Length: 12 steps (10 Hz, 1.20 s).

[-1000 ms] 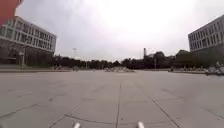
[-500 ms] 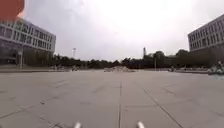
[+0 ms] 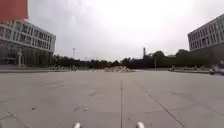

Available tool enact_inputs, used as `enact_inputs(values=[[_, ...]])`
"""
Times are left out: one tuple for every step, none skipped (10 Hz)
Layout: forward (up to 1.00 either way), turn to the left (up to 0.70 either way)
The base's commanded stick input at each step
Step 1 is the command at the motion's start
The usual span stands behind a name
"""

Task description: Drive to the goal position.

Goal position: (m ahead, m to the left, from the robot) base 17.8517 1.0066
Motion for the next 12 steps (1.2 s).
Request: enact_inputs(values=[[0.50, 0.00], [0.50, 0.00], [0.50, 0.00], [0.50, 0.00], [0.50, 0.00], [0.50, 0.00], [0.50, 0.00], [0.50, 0.00], [0.50, 0.00], [0.50, 0.00], [0.50, 0.00], [0.50, 0.00]])
